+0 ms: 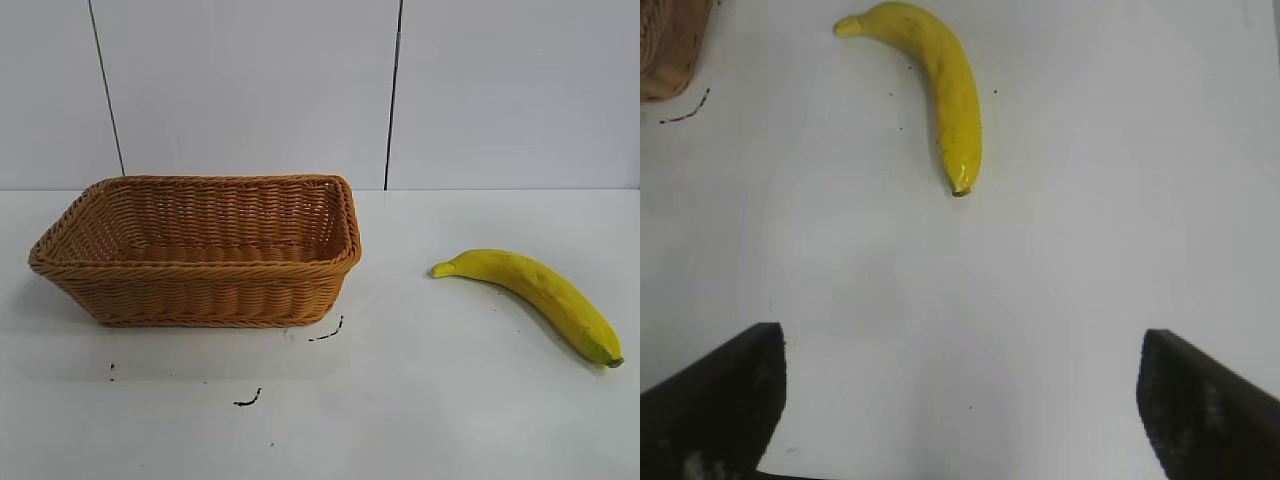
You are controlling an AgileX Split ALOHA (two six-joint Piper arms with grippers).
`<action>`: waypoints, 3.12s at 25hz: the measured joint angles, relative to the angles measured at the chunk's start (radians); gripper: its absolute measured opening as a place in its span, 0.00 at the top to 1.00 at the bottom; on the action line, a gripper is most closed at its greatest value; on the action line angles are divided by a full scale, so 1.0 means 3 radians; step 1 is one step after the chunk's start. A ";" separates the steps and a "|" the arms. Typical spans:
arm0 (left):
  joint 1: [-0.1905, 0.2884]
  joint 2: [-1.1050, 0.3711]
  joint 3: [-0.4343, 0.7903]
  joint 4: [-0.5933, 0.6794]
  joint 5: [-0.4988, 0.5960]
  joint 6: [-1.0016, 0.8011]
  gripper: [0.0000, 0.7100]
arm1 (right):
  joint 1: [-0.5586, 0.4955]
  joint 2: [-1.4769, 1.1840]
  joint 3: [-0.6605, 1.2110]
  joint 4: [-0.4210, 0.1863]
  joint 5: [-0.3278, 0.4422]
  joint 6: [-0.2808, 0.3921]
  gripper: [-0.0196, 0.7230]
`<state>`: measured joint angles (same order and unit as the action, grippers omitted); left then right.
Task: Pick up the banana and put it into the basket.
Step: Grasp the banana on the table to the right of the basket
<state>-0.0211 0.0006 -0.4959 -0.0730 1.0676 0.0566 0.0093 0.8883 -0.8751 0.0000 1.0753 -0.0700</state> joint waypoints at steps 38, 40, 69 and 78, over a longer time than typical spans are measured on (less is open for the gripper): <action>0.0000 0.0000 0.0000 0.0003 0.0000 0.0000 0.03 | 0.0041 0.4125 -0.1653 0.0416 -0.1141 -0.1194 0.08; 0.0000 0.0000 0.0000 0.0003 0.0000 0.0000 0.03 | 0.0041 0.4146 -0.1653 0.0367 -0.1181 -0.1118 0.09; 0.0000 0.0000 0.0000 0.0003 0.0000 0.0000 0.03 | 0.0041 0.4211 -0.1653 0.0260 -0.1282 -0.0907 0.36; 0.0000 0.0000 0.0000 0.0000 0.0000 0.0000 0.03 | 0.0041 0.4208 -0.1718 0.0089 -0.1198 -0.0893 0.57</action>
<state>-0.0211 0.0006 -0.4959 -0.0731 1.0676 0.0566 0.0215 2.1506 -1.3904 0.0268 0.7160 -0.3379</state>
